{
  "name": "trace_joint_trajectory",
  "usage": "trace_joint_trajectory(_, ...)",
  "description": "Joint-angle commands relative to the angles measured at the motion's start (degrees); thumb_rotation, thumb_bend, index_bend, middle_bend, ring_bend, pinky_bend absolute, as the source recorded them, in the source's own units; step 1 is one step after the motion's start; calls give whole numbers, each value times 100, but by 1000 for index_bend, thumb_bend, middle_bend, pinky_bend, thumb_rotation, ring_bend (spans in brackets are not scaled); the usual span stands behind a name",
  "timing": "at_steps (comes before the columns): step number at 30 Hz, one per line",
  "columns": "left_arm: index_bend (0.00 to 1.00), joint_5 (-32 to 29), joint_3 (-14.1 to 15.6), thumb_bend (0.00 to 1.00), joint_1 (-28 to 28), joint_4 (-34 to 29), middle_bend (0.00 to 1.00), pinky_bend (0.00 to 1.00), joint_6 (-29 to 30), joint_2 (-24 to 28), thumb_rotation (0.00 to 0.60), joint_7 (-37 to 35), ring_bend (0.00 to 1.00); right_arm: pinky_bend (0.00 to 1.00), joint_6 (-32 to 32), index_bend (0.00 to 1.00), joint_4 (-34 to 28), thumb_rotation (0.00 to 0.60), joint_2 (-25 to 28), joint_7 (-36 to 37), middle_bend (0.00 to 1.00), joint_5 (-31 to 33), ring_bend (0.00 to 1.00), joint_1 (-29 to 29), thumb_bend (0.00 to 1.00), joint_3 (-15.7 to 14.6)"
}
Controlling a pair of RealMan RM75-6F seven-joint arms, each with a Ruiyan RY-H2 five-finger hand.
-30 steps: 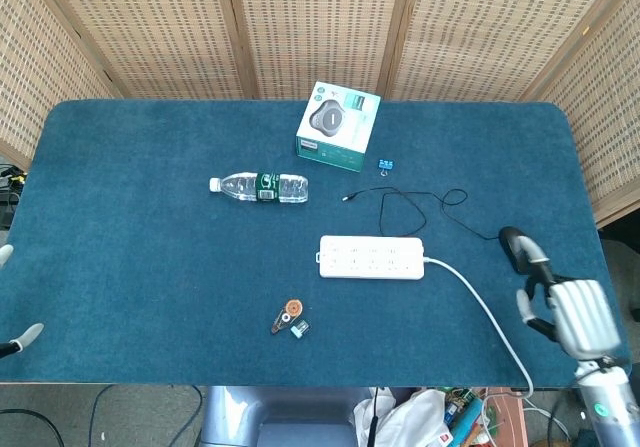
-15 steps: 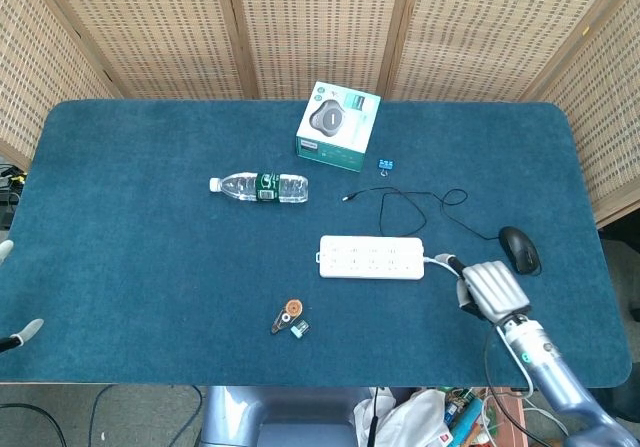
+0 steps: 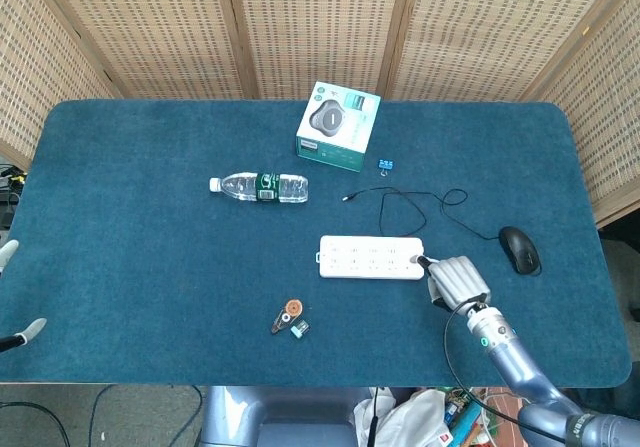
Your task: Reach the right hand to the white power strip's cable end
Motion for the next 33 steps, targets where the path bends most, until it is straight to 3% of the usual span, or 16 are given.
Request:
trace_joint_trajectory(1, 0, -10, -1, 0, -7, -7, 0, 0, -13, -10, 600, 25, 0, 1000, -23, 207, 72, 600, -157, -336, 777, 415, 895, 205, 866, -9)
trace_joint_trajectory(17, 0, -106, -23, 0, -52, -95, 0, 0, -94, -19, 600, 156, 0, 1000, 180, 214, 202, 600, -493, -1152, 777, 1740, 895, 801, 866, -107)
trace_joint_trajectory(33, 0, -135, -26, 0, -75, -37, 0, 0, -126, -36, 600, 137, 0, 1000, 366, 215, 270, 600, -628, -1321, 777, 2057, 895, 1059, 866, -335)
